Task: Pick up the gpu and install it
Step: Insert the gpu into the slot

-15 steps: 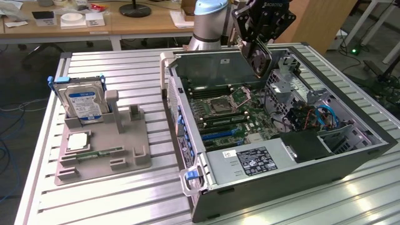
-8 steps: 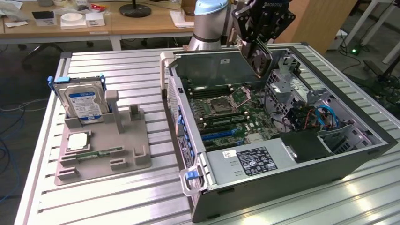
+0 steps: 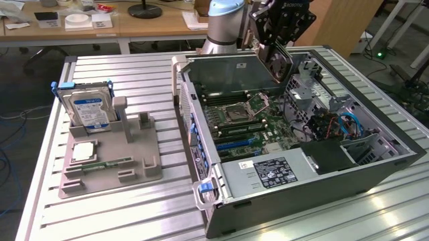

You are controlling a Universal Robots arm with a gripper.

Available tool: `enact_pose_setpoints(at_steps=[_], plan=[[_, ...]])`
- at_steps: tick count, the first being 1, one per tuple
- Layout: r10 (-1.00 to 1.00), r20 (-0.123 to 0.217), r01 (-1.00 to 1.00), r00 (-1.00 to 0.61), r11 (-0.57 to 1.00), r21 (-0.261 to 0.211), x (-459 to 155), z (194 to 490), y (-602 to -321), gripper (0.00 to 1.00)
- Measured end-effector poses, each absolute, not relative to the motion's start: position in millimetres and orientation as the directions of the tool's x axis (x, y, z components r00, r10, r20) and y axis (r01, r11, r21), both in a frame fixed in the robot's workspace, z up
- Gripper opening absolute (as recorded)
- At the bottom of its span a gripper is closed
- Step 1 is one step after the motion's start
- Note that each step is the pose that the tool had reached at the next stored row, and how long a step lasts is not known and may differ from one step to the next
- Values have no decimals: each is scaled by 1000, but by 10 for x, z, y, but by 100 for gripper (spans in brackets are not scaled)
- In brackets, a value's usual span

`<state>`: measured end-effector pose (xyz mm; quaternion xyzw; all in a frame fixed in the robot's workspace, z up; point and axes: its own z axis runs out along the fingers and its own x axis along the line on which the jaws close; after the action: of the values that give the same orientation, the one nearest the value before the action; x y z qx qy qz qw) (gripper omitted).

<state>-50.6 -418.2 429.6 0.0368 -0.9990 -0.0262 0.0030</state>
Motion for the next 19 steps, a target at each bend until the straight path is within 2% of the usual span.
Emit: enact_pose_setpoints(at_steps=[19], plan=[[-155, 4, -155, -988, 986, 56, -506, 4296, -4183, 28]])
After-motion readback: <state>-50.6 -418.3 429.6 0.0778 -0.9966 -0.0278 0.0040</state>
